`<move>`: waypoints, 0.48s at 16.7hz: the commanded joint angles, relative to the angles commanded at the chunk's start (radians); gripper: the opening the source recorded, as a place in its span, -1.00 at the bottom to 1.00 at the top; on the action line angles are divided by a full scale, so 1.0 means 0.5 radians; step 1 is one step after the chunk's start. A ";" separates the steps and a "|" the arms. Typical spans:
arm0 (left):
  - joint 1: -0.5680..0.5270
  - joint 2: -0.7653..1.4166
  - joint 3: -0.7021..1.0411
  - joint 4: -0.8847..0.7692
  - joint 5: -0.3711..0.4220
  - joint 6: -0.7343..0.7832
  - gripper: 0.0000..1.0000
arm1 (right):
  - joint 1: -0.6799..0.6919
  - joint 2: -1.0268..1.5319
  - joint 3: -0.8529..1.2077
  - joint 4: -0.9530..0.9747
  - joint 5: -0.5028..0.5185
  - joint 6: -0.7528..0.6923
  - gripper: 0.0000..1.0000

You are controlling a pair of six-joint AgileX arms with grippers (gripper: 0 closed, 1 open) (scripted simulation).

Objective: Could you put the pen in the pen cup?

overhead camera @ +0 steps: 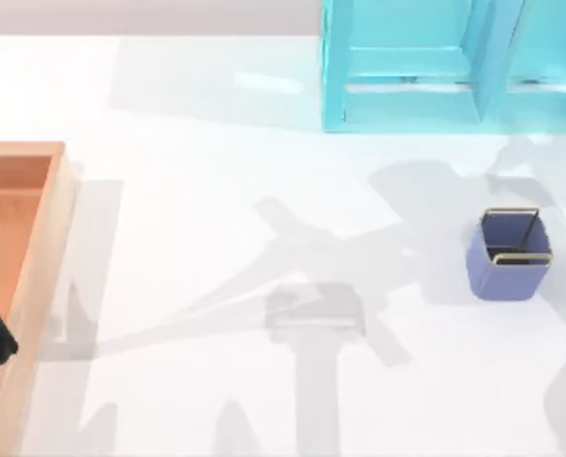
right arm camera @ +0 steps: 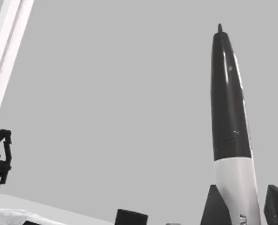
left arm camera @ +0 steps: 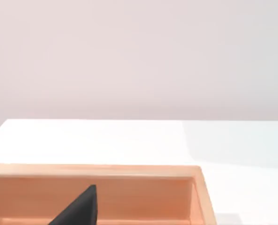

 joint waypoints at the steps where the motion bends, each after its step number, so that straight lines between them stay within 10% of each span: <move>1: 0.000 0.000 0.000 0.000 0.000 0.000 1.00 | 0.014 -0.065 -0.010 0.006 0.001 -0.002 -1.00; 8: 0.000 0.000 0.000 0.000 0.000 0.000 1.00 | 0.049 -0.348 -0.040 0.049 0.022 -0.009 -1.00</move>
